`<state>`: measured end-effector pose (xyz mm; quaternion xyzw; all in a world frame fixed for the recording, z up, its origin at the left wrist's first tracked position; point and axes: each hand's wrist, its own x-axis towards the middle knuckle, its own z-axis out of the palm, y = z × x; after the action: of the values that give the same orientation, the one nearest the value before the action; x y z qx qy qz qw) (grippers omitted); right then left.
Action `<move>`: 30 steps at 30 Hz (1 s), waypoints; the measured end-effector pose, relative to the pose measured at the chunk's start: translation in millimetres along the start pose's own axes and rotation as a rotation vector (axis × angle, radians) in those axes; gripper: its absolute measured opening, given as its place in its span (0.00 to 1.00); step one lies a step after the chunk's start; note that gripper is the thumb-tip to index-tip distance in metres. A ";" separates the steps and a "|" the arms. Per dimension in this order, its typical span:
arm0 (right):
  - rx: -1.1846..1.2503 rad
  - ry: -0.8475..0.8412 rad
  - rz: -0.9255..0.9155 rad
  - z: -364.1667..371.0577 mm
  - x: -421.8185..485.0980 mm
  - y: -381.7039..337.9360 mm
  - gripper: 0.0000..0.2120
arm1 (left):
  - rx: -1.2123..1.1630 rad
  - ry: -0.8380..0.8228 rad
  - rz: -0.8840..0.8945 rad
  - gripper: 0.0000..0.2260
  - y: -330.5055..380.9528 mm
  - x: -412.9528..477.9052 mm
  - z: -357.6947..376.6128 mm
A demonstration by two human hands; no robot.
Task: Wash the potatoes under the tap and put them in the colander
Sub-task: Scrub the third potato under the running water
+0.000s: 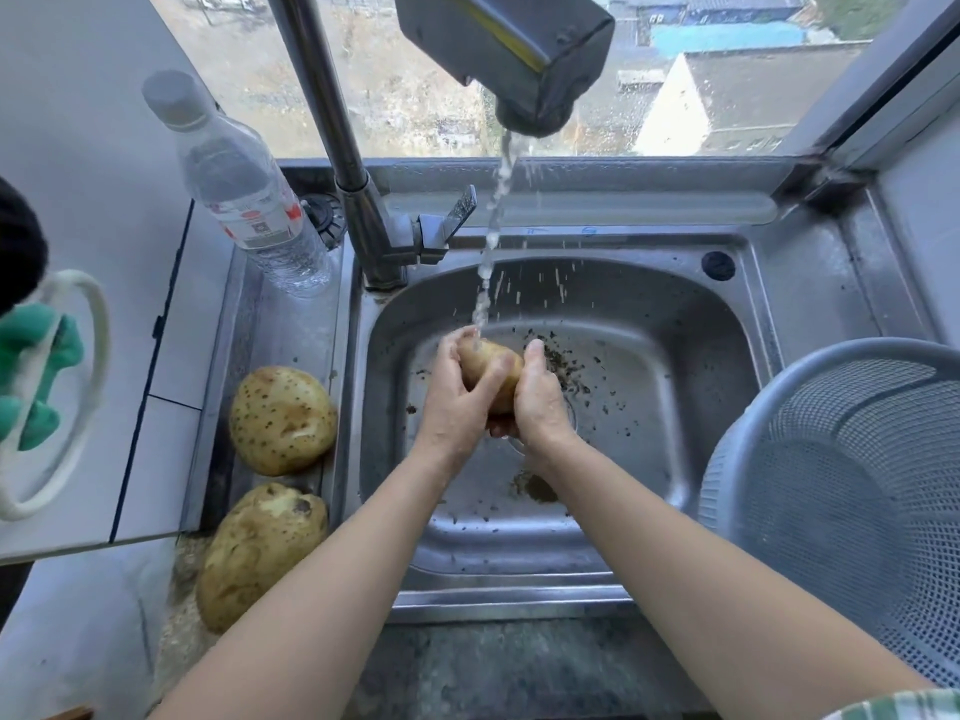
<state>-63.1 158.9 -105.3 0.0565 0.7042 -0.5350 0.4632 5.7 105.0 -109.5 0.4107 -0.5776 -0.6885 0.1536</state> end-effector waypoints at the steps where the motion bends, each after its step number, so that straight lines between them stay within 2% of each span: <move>1: -0.036 -0.023 -0.037 0.4 -0.5 1.9 0.35 | -0.004 0.030 -0.005 0.16 -0.5 1.6 -1.4; 3: -0.086 -0.076 -0.144 3.6 -3.6 6.9 0.31 | -0.039 0.184 -0.065 0.09 5.9 7.4 0.5; 6: -0.043 -0.167 -0.307 9.9 -7.4 14.0 0.22 | -0.249 0.333 -0.233 0.14 15.3 19.9 -1.3; 9: -0.084 -0.178 -0.393 12.1 -0.9 17.7 0.21 | -0.372 0.282 -0.219 0.15 12.7 22.4 -7.1; 11: -0.096 -0.149 -0.427 12.3 4.0 15.8 0.15 | -0.394 0.180 -0.150 0.07 10.2 14.9 -7.3; 12: -0.092 -0.124 -0.438 11.7 6.9 13.8 0.14 | -0.392 0.128 -0.135 0.06 8.9 10.8 -6.2; 14: -0.050 -0.076 -0.409 9.8 10.1 7.2 0.16 | -0.335 0.094 -0.125 0.09 5.0 5.5 -2.9; 16: -0.039 -0.001 -0.310 8.3 13.3 1.3 0.22 | -0.234 0.137 -0.118 0.04 6.8 1.8 1.8; 18: -0.034 0.035 -0.239 5.5 11.6 -3.5 0.25 | -0.177 0.198 -0.126 0.09 8.5 3.6 4.5; 20: -0.010 -0.027 -0.261 5.0 6.6 -2.7 0.23 | -0.188 0.264 -0.167 0.13 10.3 6.7 3.2; 22: -0.041 -0.127 -0.358 6.3 0.8 5.3 0.16 | -0.201 0.343 -0.214 0.13 11.3 11.3 -1.7; 24: -0.105 -0.181 -0.424 9.2 -2.6 13.3 0.17 | -0.238 0.379 -0.246 0.12 11.7 11.8 -6.2; 26: -0.057 -0.148 -0.356 14.3 0.6 12.8 0.17 | -0.235 0.355 -0.237 0.10 12.1 5.4 -5.2; 28: 0.118 -0.101 -0.199 19.5 2.1 2.1 0.10 | -0.172 0.308 -0.188 0.10 10.0 -1.7 0.0; 30: 0.239 -0.071 -0.084 23.2 4.4 -5.2 0.08 | -0.154 0.314 -0.169 0.09 8.9 -5.0 4.3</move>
<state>-54.9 136.2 -104.7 0.0631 0.6203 -0.6357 0.4551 3.3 108.8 -99.4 0.5472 -0.4557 -0.6685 0.2144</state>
